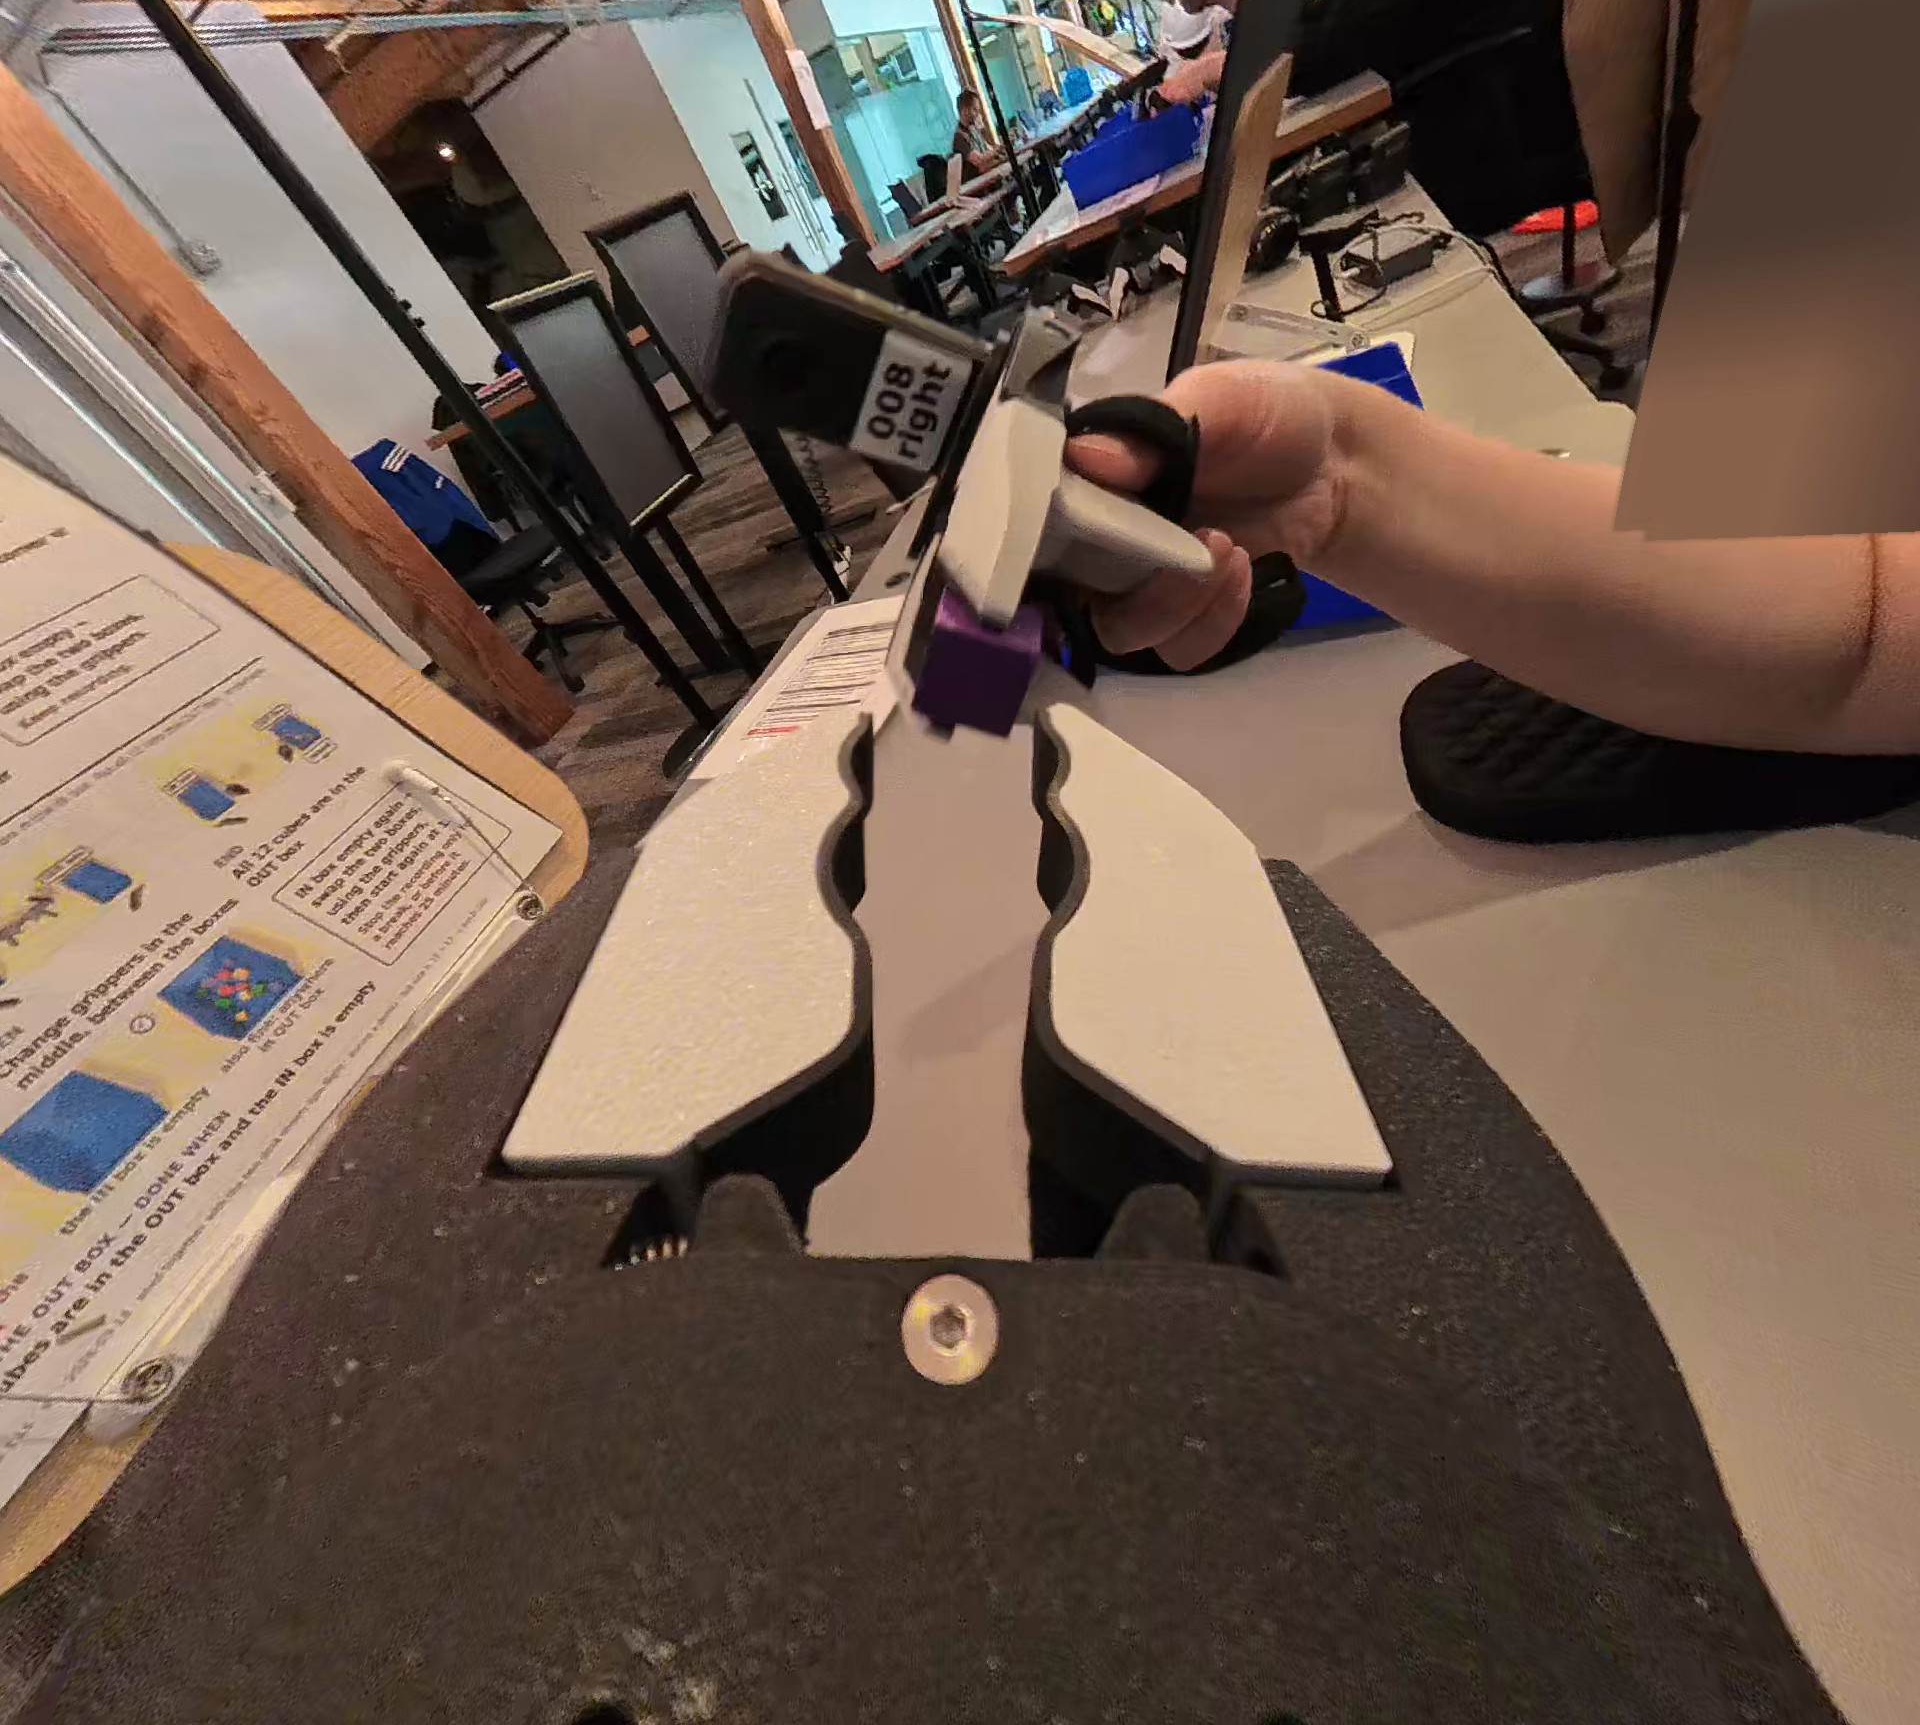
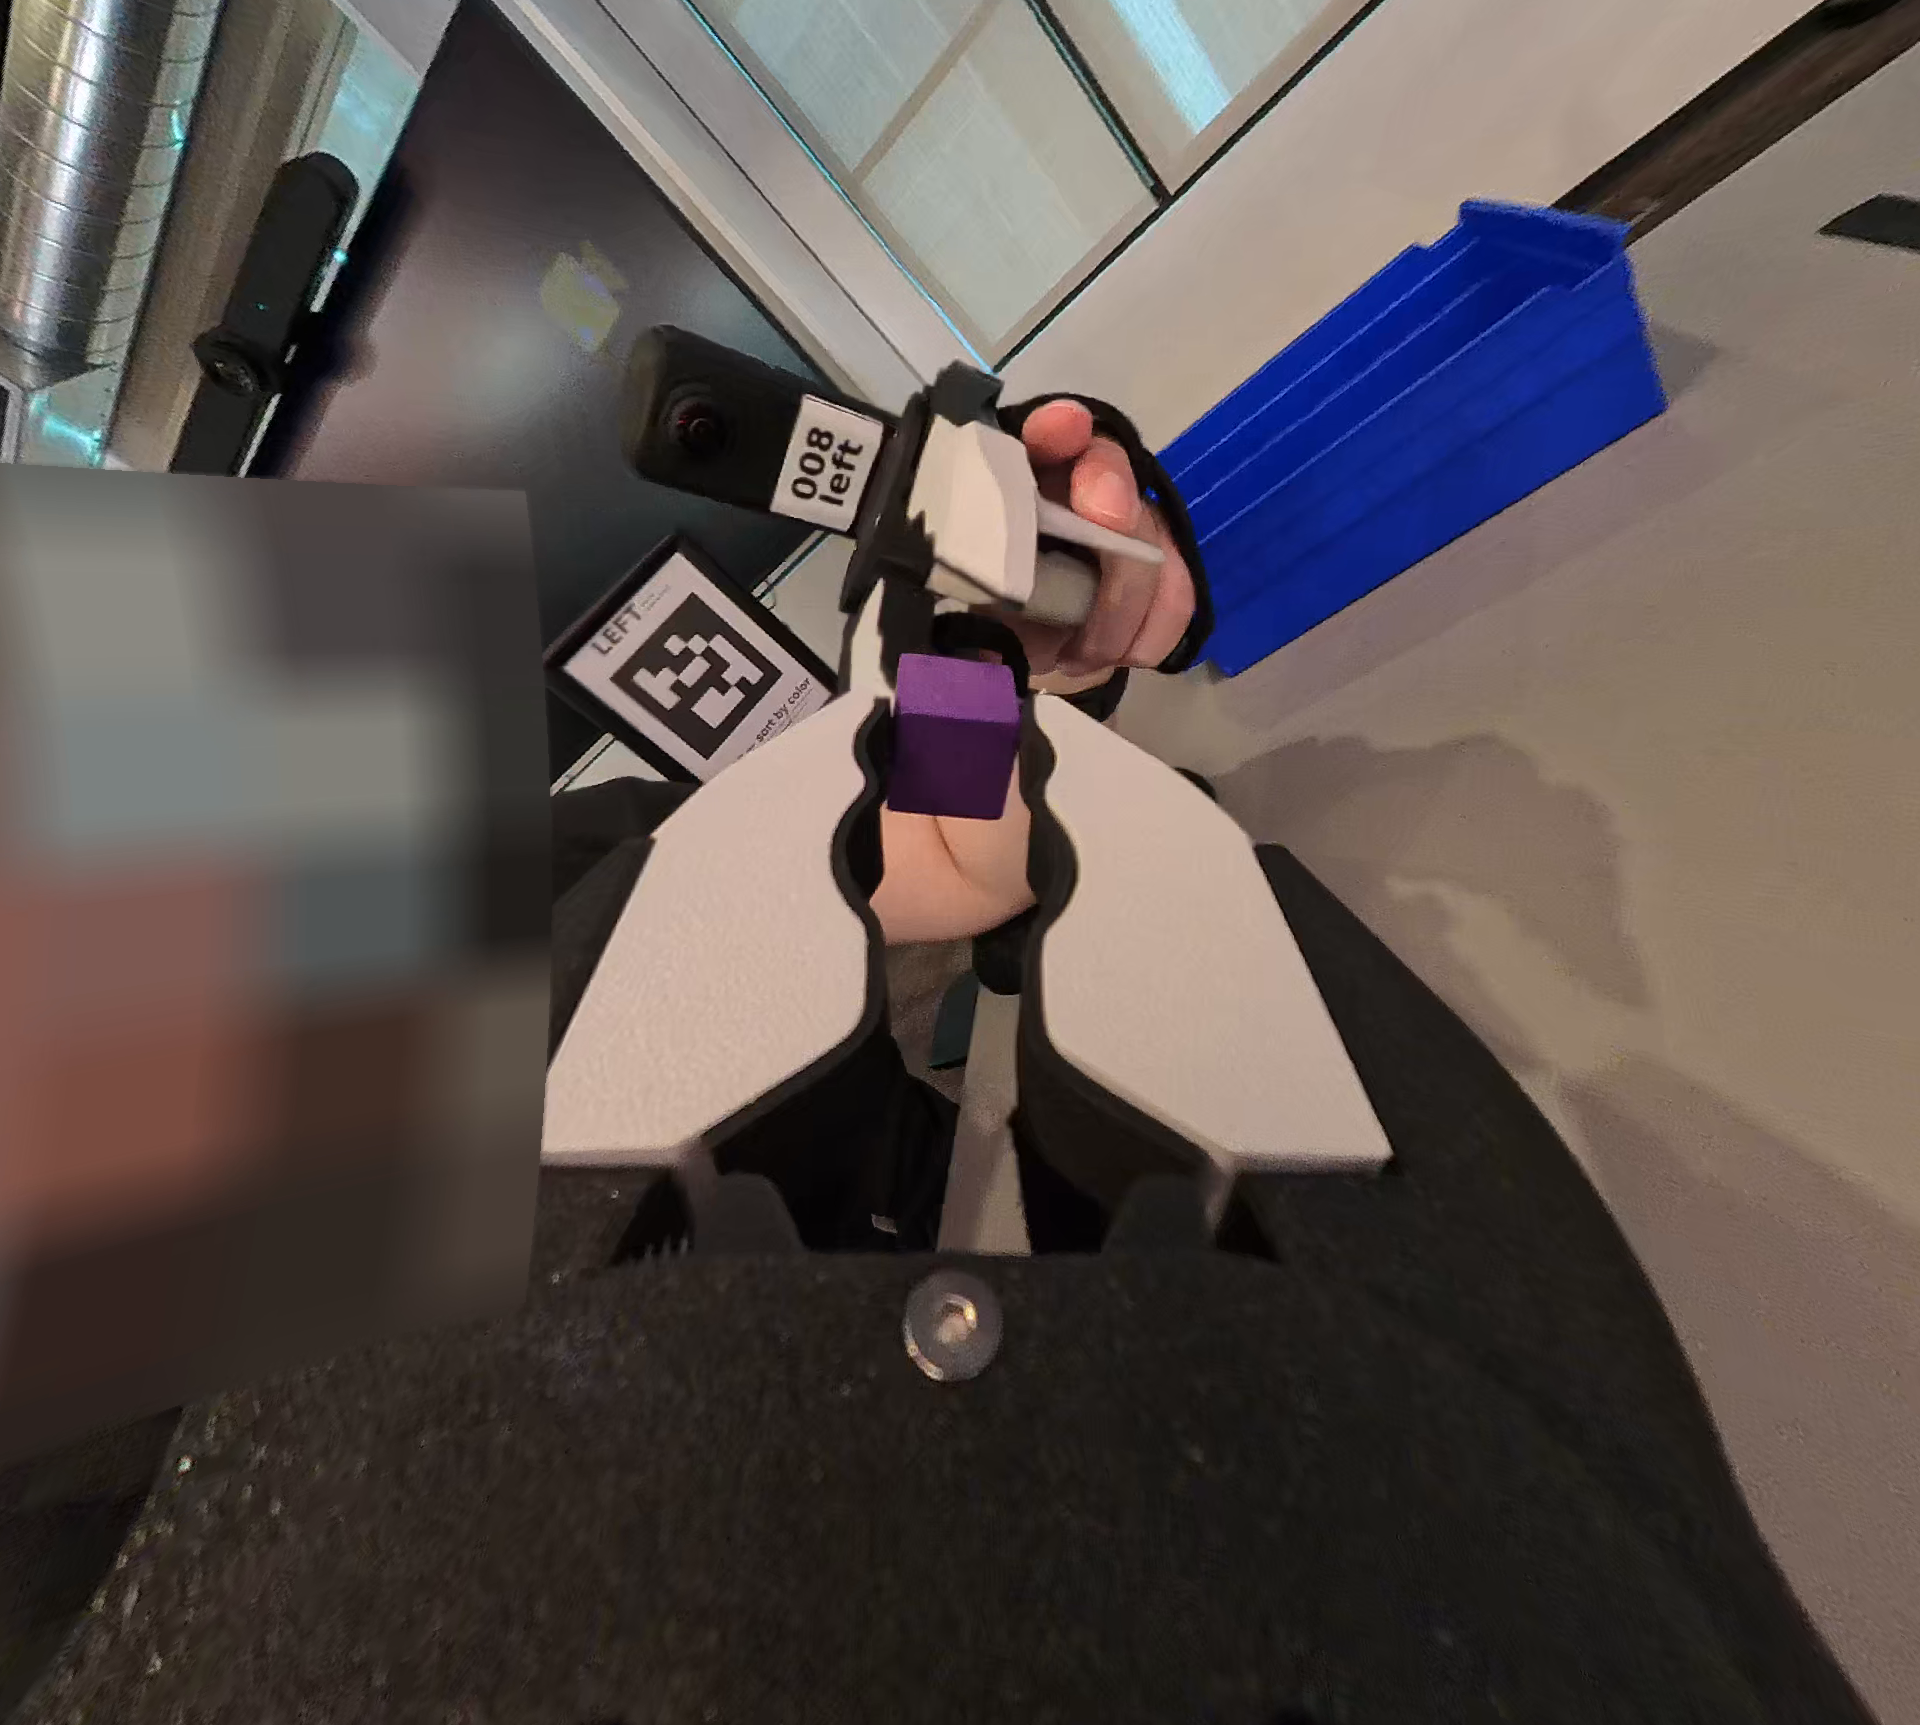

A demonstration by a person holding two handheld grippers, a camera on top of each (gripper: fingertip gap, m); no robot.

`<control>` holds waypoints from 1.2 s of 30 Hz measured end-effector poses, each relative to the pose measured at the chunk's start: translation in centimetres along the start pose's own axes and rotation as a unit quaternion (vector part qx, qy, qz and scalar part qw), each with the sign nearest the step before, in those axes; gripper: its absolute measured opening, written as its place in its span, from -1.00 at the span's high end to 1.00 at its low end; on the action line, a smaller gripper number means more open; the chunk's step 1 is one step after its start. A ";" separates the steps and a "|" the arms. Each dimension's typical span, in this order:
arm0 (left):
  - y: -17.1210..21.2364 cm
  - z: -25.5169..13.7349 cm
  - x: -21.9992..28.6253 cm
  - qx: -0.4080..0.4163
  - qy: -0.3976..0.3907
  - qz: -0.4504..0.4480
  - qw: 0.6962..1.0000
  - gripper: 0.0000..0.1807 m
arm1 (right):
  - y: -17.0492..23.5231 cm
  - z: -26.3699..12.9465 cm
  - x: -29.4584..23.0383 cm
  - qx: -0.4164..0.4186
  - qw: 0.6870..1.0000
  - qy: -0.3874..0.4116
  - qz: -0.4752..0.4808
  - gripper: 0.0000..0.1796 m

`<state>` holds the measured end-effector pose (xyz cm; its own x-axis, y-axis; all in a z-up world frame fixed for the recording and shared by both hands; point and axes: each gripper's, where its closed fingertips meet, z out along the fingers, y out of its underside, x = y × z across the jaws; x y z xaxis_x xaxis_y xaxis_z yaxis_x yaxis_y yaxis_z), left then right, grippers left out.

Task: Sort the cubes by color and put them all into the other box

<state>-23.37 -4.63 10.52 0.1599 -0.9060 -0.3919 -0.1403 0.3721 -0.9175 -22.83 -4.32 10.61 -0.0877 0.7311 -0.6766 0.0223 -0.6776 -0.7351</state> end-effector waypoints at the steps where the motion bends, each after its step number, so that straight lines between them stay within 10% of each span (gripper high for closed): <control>1: 0.0 -0.3 -0.1 0.002 -0.001 -0.006 1.000 0.67 | -0.2 -1.0 -0.2 0.001 1.000 0.014 -0.008 0.75; 5: 0.5 -1.6 -1.6 -0.011 -0.029 -0.019 0.999 0.74 | -1.1 -9.0 -2.4 0.003 0.981 0.161 -0.106 0.75; 8: 0.8 -2.1 -2.6 -0.027 -0.042 -0.032 0.998 0.78 | 0.9 -21.8 -1.2 -0.007 0.877 0.455 -0.152 0.75; 10: 1.3 -2.3 -2.7 -0.045 -0.042 -0.037 0.997 0.79 | 4.6 -31.5 -1.2 0.003 0.787 0.609 -0.099 0.75; 15: 2.7 -2.2 -2.7 -0.082 -0.047 -0.023 0.995 0.80 | 16.6 -44.9 0.3 0.045 0.703 0.700 0.119 0.75; 28: 4.1 -4.5 -5.7 -0.138 -0.128 -0.033 0.982 0.80 | 14.3 -47.4 1.3 0.148 0.695 0.697 0.095 0.50; 36: 2.2 -19.6 -12.0 -0.231 -0.366 -0.015 0.901 0.86 | 10.8 -44.9 0.2 0.099 0.685 0.721 0.025 0.50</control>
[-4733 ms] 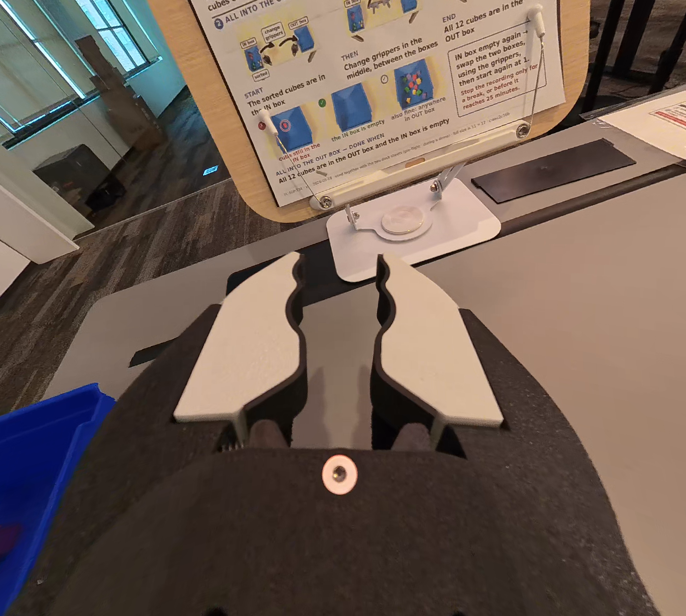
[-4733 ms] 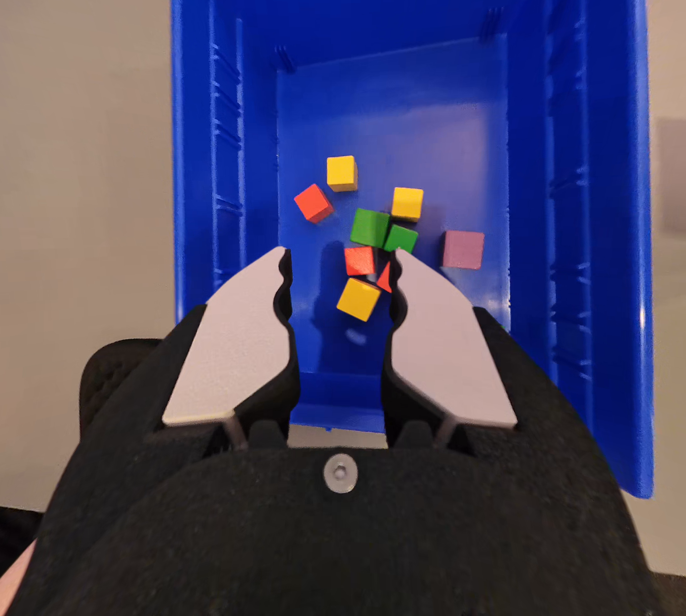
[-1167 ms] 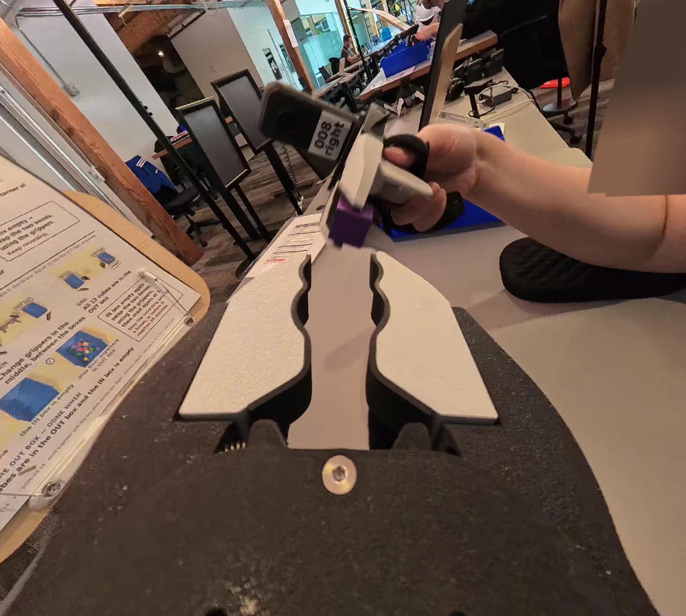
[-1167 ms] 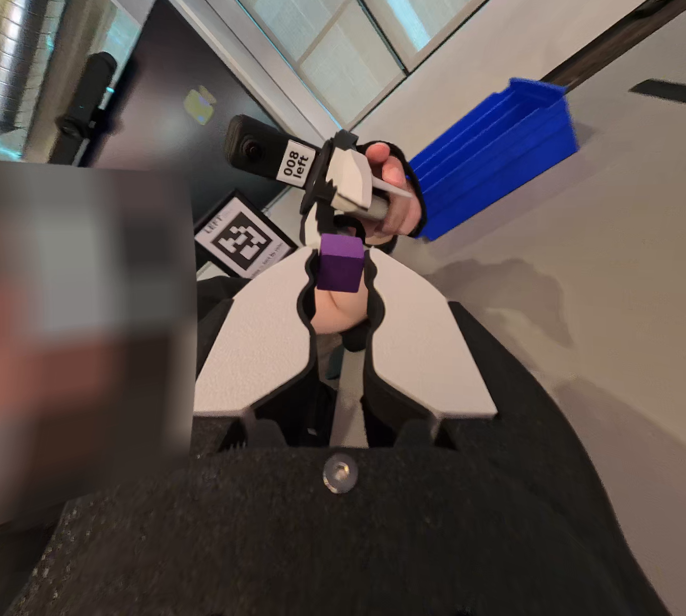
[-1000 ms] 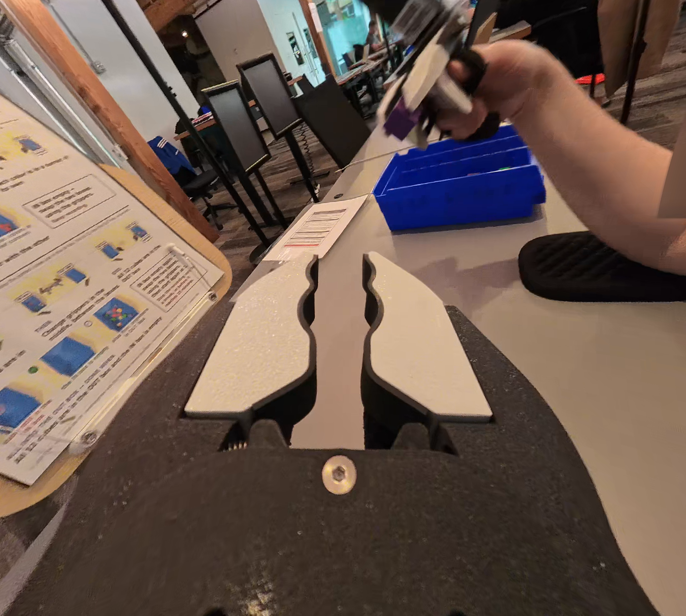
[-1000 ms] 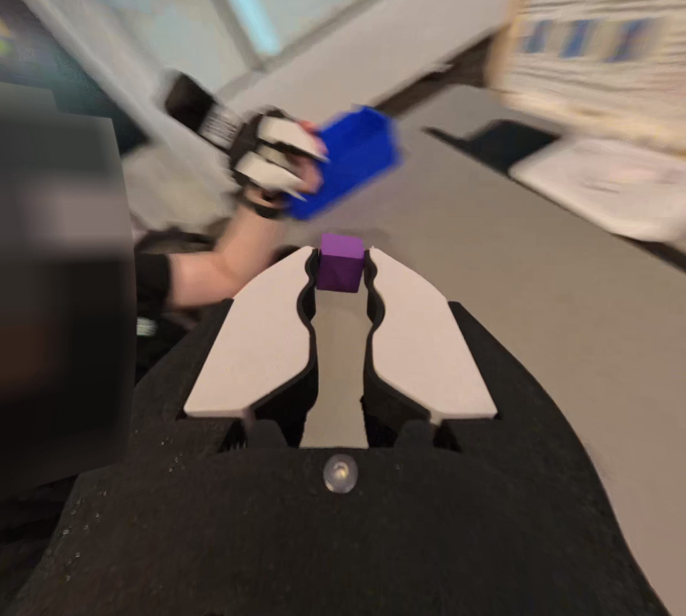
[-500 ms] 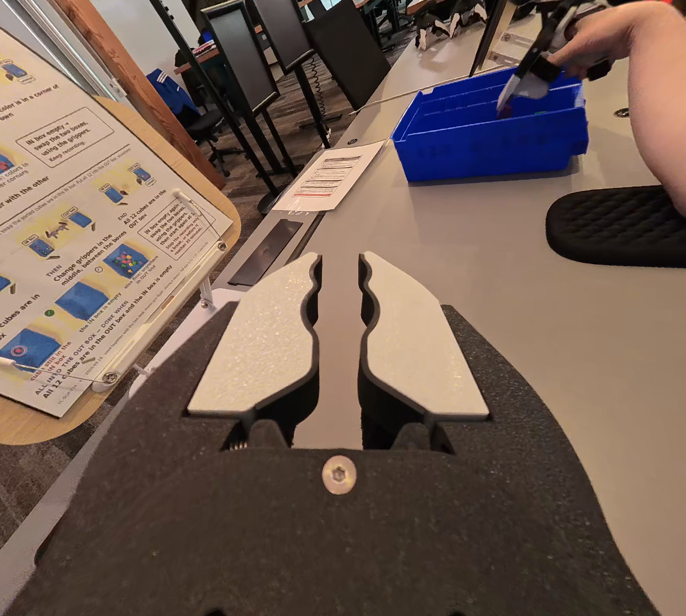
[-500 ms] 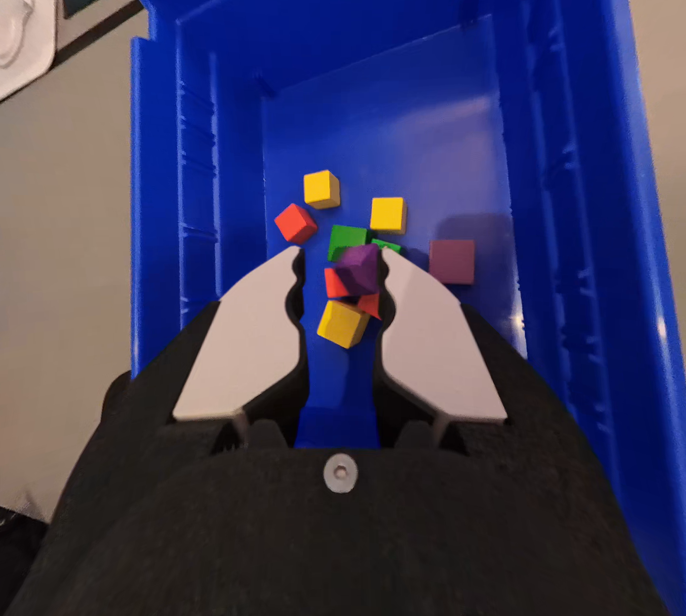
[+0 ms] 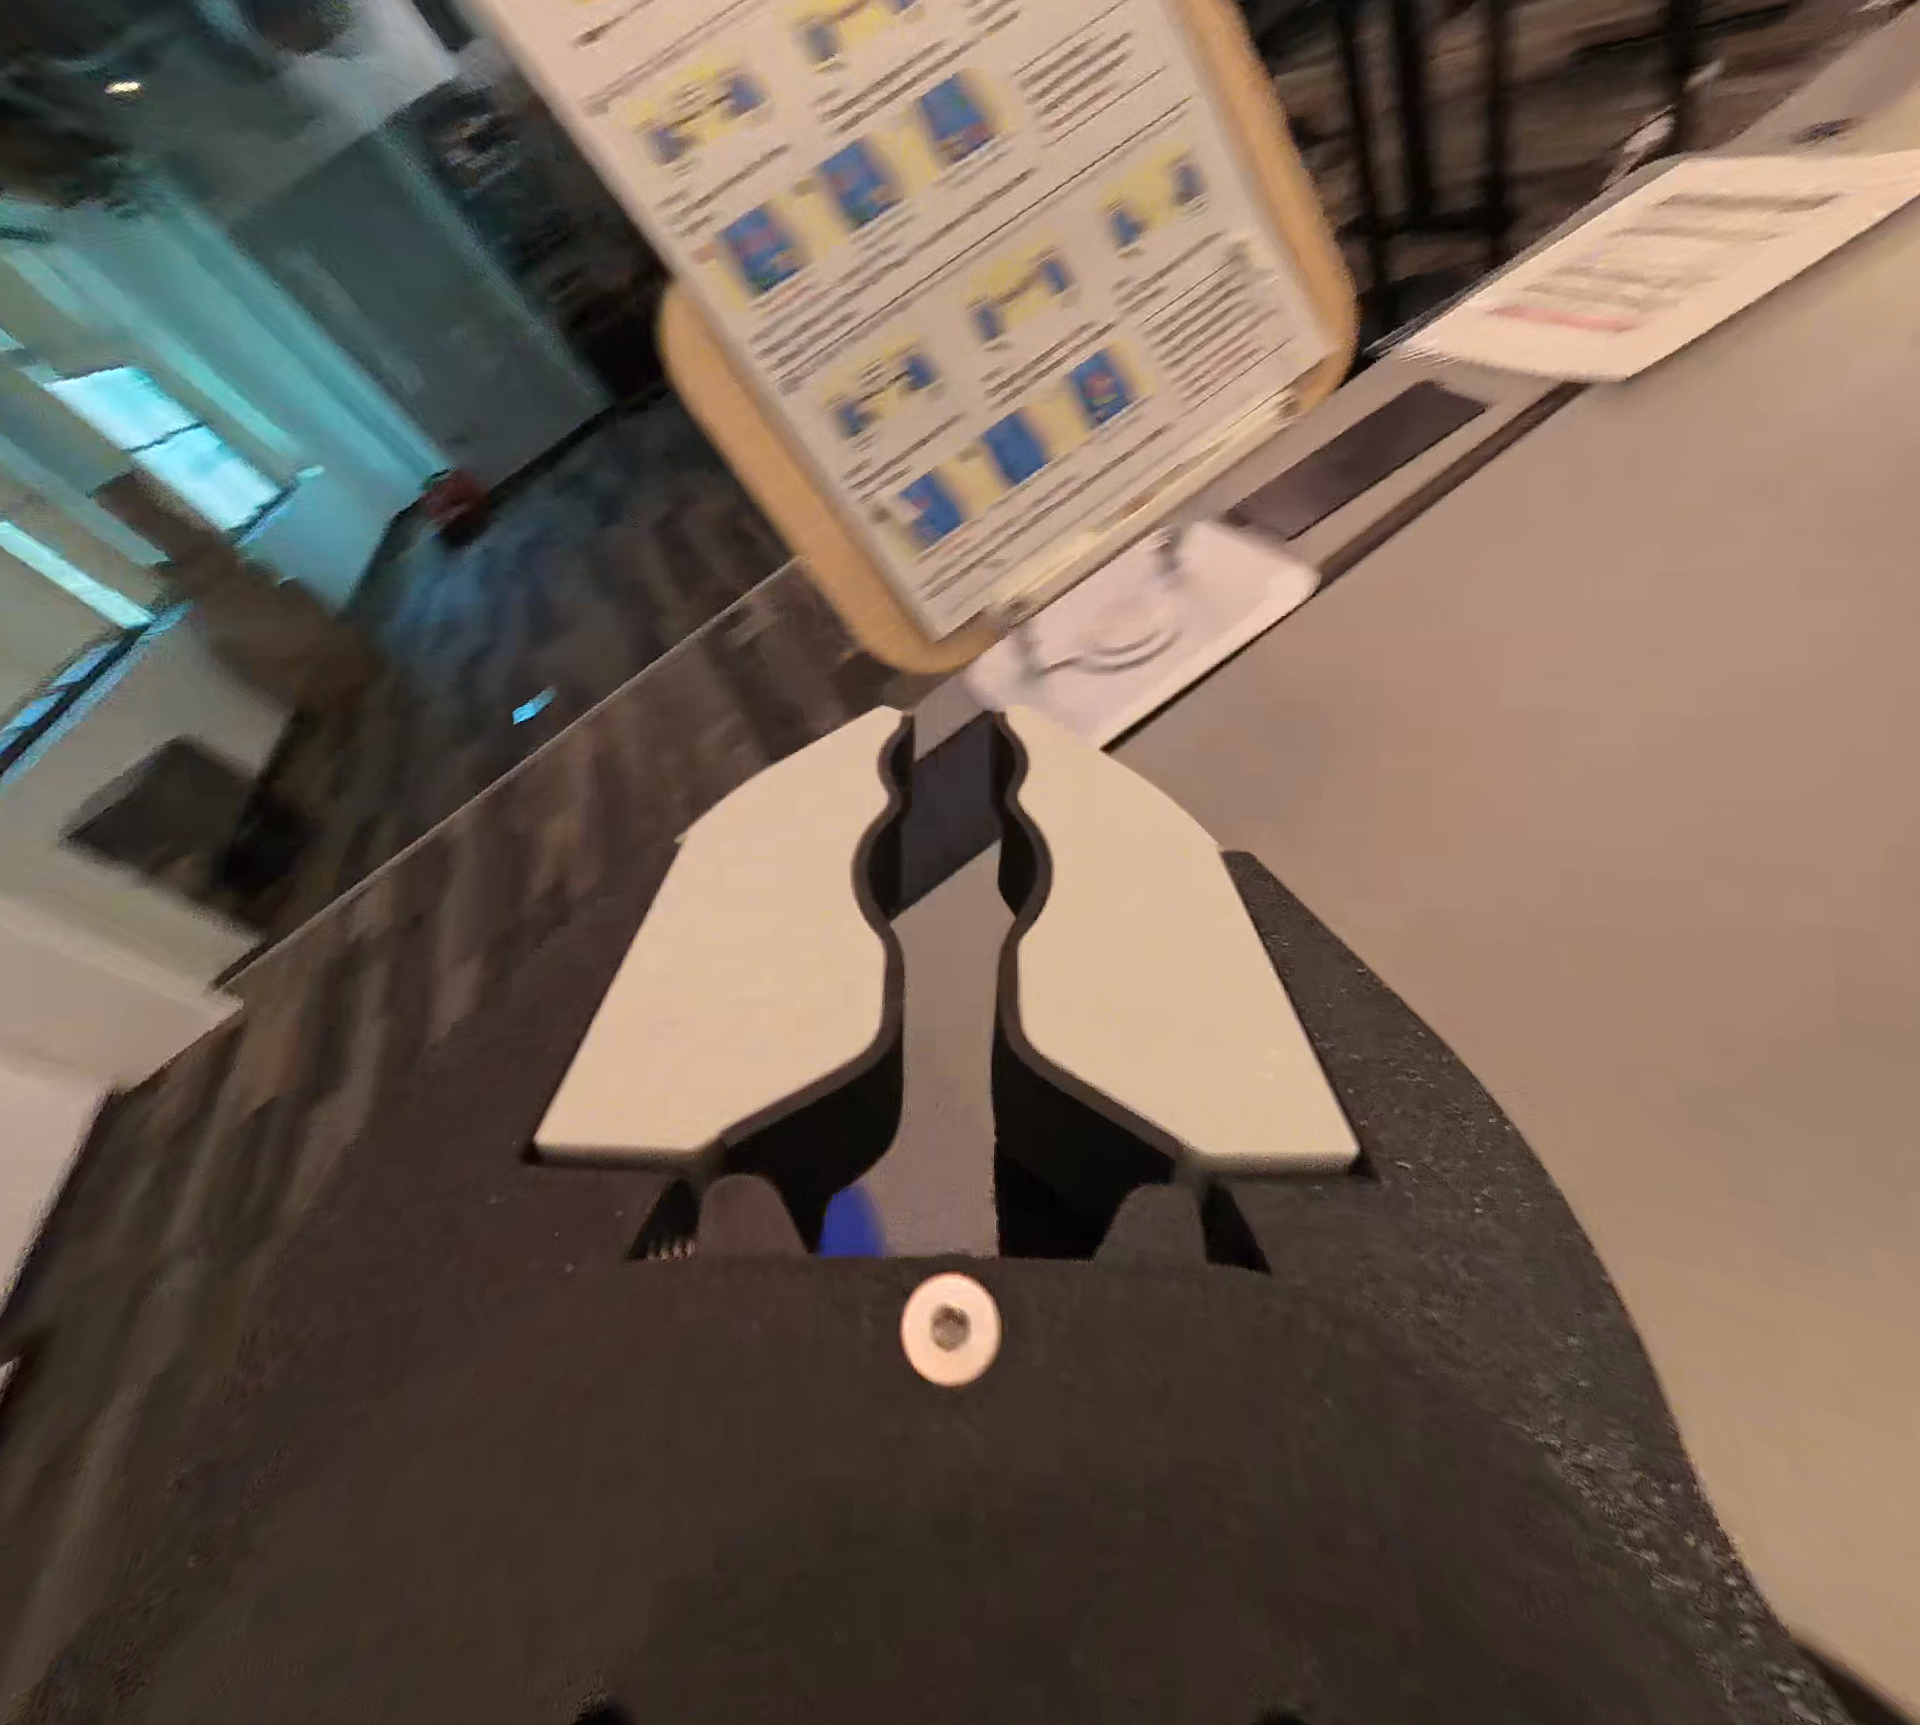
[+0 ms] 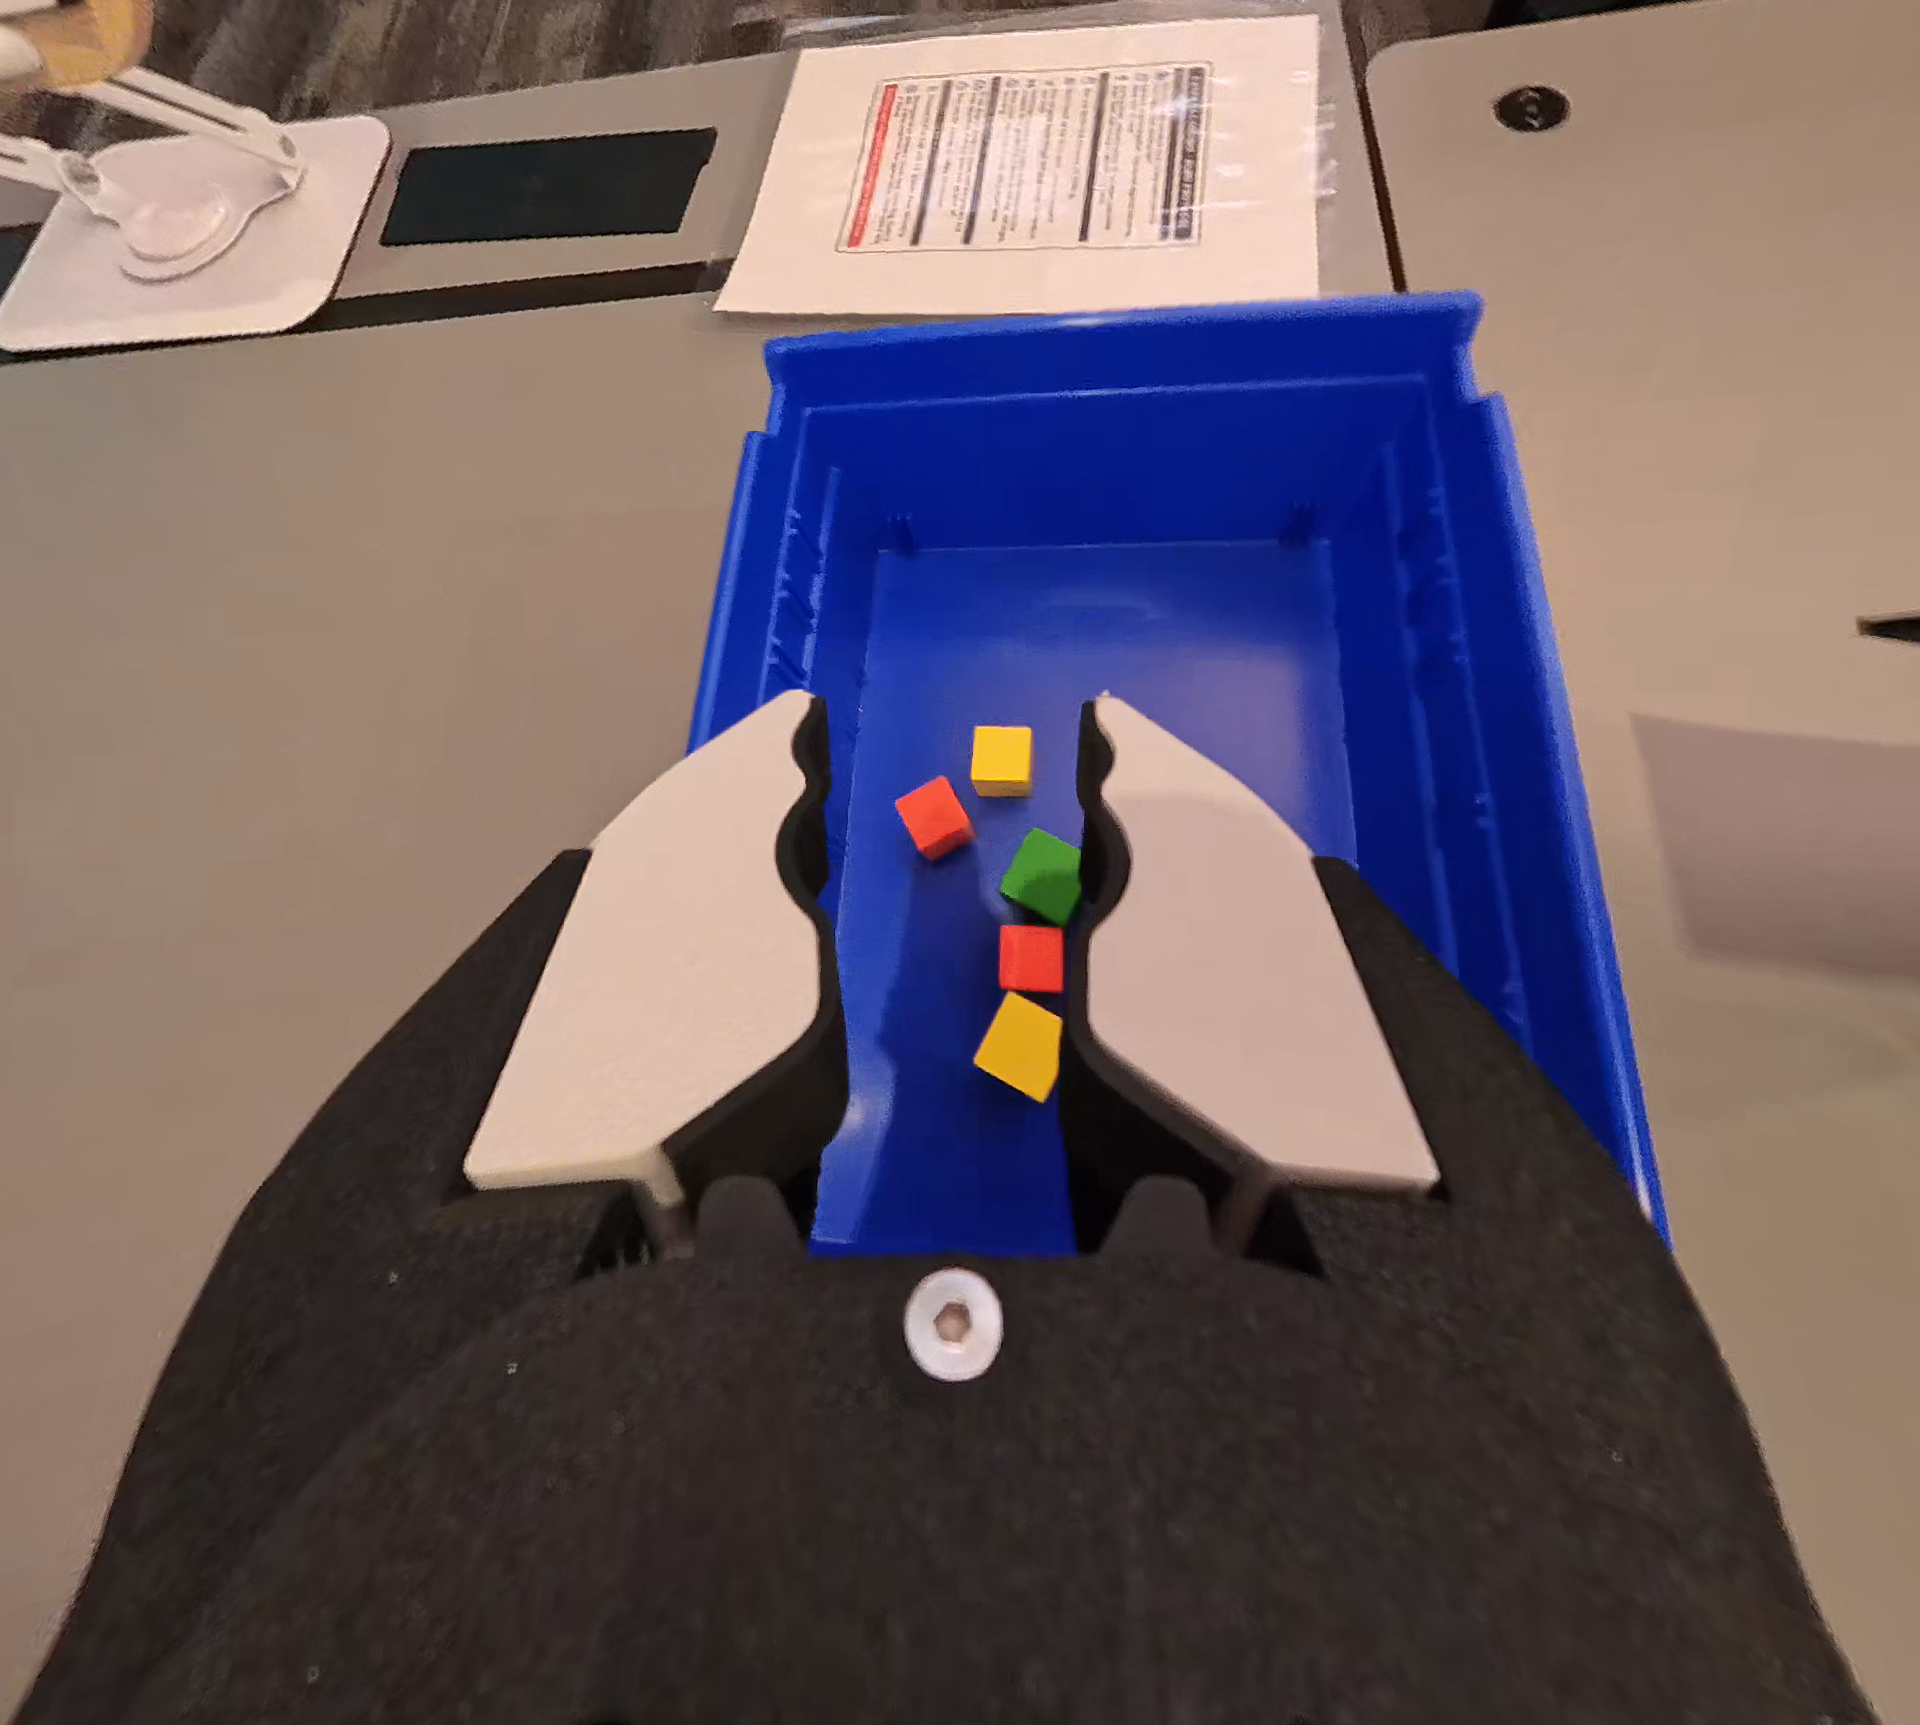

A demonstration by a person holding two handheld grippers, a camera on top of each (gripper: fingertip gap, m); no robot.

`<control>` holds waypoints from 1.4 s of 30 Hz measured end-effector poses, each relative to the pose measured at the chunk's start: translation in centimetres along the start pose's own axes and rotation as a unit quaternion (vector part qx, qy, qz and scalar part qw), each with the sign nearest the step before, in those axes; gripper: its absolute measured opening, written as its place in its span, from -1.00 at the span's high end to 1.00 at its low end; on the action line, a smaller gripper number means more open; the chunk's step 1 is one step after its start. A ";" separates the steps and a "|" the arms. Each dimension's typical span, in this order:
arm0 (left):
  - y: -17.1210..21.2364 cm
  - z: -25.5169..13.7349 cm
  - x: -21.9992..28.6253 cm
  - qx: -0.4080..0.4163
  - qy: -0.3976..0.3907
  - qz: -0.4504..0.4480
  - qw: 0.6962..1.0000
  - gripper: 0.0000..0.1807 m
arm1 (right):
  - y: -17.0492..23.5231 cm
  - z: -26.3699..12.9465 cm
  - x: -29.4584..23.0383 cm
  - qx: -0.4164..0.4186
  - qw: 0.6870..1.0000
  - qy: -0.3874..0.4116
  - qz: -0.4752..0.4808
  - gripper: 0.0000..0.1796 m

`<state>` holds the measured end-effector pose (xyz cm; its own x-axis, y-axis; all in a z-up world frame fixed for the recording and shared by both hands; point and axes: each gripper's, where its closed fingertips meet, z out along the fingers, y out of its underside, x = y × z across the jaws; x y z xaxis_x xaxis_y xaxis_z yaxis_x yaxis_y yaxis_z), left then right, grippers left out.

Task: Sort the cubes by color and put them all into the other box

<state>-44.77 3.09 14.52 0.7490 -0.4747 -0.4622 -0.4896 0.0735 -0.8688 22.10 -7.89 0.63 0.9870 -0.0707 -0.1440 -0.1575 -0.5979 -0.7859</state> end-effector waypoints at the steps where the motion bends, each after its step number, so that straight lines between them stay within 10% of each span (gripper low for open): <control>1: 1.1 -1.0 -1.8 -0.017 -0.025 0.020 0.999 0.85 | -0.3 0.3 -0.6 -0.002 1.000 -0.002 -0.011 0.50; 7: 13.7 -3.6 -9.7 -0.228 -0.047 0.106 0.967 0.74 | -2.5 2.1 -5.5 -0.018 0.996 -0.036 -0.085 0.49; 19: 33.5 -2.8 -14.0 -0.489 0.186 0.335 0.784 0.47 | -4.9 4.1 -22.3 -0.003 0.943 -0.212 -0.256 0.53; 42: 39.5 -0.8 -16.4 -0.615 0.219 0.369 0.661 0.75 | -4.2 3.4 -24.3 0.012 0.912 -0.269 -0.310 0.58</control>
<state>-76.81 13.09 -12.08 0.0337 -0.9363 -0.3496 -0.8444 -0.2138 0.4912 -1.32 -0.93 5.43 0.7306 0.6799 0.0632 0.4181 -0.3722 -0.8286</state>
